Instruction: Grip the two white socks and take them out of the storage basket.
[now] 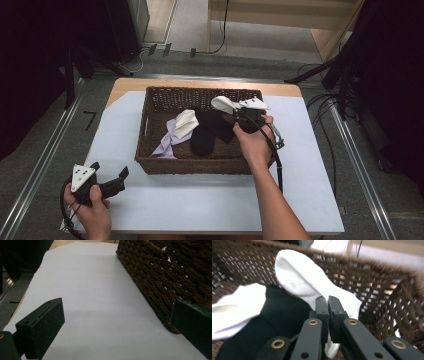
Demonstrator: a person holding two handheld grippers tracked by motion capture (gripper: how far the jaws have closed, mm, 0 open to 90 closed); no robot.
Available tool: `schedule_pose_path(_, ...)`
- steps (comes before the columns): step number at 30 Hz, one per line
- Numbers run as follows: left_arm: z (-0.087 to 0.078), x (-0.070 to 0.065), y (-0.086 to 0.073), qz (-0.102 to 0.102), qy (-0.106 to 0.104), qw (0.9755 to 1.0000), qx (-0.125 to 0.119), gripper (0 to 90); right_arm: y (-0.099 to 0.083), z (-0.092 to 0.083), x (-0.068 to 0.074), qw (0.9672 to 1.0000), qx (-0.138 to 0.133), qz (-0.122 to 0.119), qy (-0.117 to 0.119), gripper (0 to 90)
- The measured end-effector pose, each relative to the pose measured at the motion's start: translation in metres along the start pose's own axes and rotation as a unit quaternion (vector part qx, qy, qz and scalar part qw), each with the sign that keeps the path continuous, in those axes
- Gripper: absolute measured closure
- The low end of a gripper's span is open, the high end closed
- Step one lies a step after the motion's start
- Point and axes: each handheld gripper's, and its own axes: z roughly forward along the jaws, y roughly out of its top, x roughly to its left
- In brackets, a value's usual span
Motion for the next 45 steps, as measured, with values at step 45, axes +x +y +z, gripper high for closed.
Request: schedule_pose_path(45,0.001,0.0,0.0,0.003,0.0,1.0,0.003,0.3,0.021,-0.076,-0.053,0.9643,-0.254,-0.006,-0.076,87.9)
